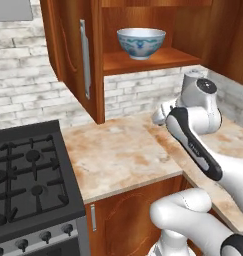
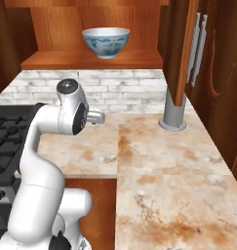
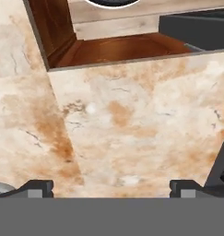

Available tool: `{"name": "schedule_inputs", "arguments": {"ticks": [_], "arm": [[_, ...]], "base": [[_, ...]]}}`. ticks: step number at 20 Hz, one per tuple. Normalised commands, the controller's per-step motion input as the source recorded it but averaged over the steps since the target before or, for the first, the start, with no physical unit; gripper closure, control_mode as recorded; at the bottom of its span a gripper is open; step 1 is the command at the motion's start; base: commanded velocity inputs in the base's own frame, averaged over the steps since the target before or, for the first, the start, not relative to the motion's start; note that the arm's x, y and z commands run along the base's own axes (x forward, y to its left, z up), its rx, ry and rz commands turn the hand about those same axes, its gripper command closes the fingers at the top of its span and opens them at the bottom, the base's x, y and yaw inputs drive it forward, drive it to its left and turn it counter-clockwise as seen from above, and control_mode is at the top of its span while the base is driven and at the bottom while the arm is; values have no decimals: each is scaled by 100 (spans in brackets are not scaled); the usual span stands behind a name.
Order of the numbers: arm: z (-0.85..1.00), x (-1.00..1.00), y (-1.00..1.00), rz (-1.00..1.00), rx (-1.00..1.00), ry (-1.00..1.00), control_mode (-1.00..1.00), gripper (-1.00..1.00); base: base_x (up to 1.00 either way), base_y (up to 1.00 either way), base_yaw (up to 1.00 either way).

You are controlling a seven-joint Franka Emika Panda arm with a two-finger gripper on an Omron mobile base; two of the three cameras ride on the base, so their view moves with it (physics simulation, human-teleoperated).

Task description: Take the smaller bowl and place it next to the appetizer plate on the dining counter , and place the larger bowl next to the plate with cooked food.

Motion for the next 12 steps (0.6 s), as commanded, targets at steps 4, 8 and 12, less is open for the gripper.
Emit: {"name": "schedule_inputs", "arguments": {"ticks": [4, 8, 12], "arm": [[47, -2, 32, -55, 29, -12, -100, -100], [32, -23, 0, -72, 44, 3, -100, -100], [43, -24, -12, -59, 58, 18, -100, -100]], "base": [[0, 0, 0], [0, 0, 0], [0, 0, 0]]}}
